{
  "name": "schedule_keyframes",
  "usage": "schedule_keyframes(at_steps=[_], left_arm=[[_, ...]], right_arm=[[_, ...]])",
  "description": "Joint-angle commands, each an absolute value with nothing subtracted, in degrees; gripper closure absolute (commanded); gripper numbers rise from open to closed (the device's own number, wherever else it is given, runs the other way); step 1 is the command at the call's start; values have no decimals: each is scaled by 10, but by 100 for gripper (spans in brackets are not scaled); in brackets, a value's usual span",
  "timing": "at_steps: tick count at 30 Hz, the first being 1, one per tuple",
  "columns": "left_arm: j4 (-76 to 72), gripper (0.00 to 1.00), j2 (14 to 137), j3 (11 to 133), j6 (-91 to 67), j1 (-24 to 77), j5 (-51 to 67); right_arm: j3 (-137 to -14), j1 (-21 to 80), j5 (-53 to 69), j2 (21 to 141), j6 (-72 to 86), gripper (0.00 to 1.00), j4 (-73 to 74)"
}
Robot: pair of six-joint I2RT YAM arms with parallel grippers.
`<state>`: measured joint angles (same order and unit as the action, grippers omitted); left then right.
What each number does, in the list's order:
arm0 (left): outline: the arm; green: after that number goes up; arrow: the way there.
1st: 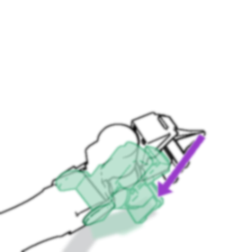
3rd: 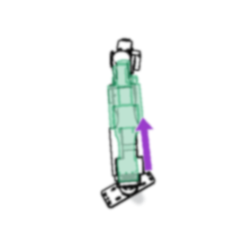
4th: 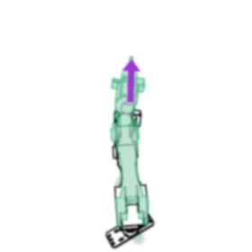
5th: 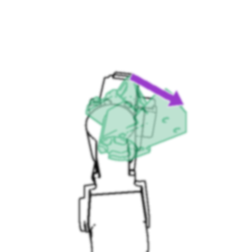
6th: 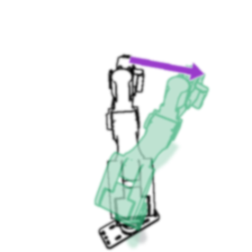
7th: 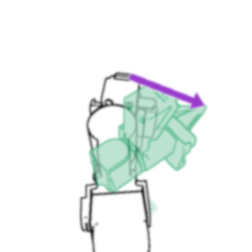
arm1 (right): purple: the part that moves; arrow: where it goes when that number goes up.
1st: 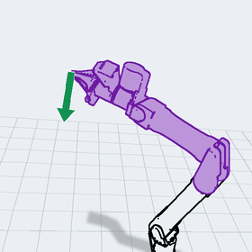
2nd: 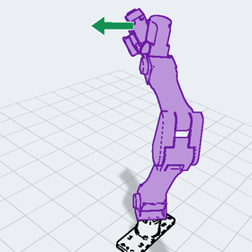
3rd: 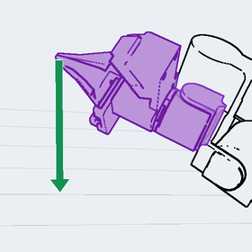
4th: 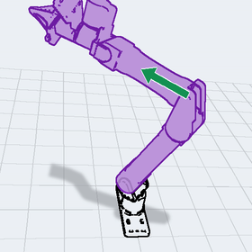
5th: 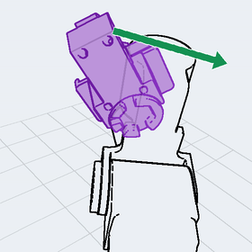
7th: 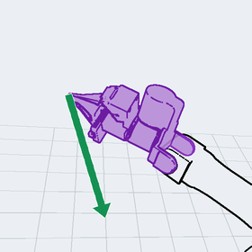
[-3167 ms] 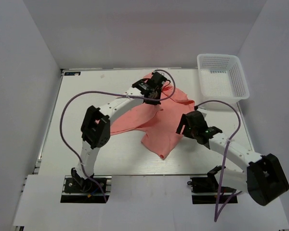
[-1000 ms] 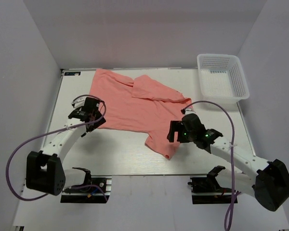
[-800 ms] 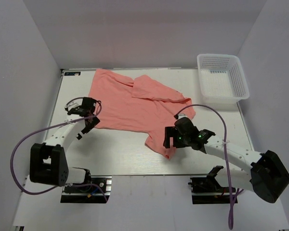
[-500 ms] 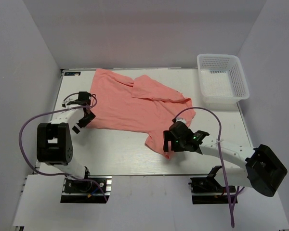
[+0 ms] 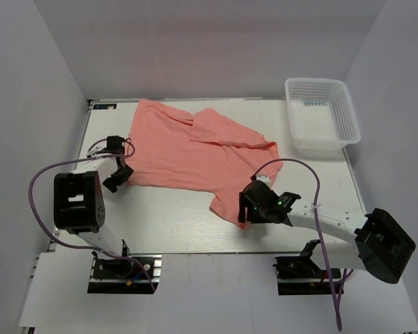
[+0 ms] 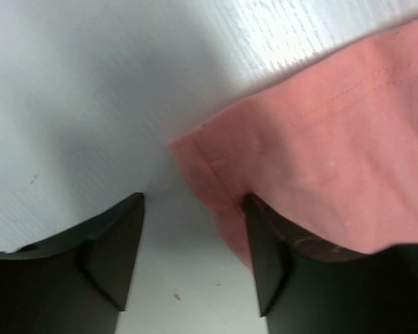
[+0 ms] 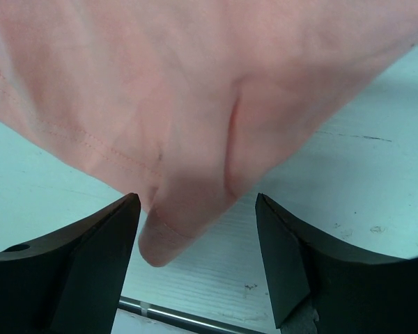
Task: Fold and stack the t-shirts
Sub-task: Flatten out the tshirt
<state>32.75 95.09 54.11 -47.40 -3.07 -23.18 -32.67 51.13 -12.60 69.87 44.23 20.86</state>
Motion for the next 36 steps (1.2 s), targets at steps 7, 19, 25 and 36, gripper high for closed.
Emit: schedule_keyframes(at_steps=[7,19,25,36], left_arm=[[337,16,870,537,-455,-50,-236],[299,27,961,563,-438,-84,-205],[260,54,967,527,-444,-84,-178],[261,100,943,514,-449,-84,-184]], right_arm=[[-319,520,-142,673,460,27,209],[-338,526,-141,681,453,24,212],[-331,532,-118,667,433,23,213],[-349,560,-83,693,438,23,202]])
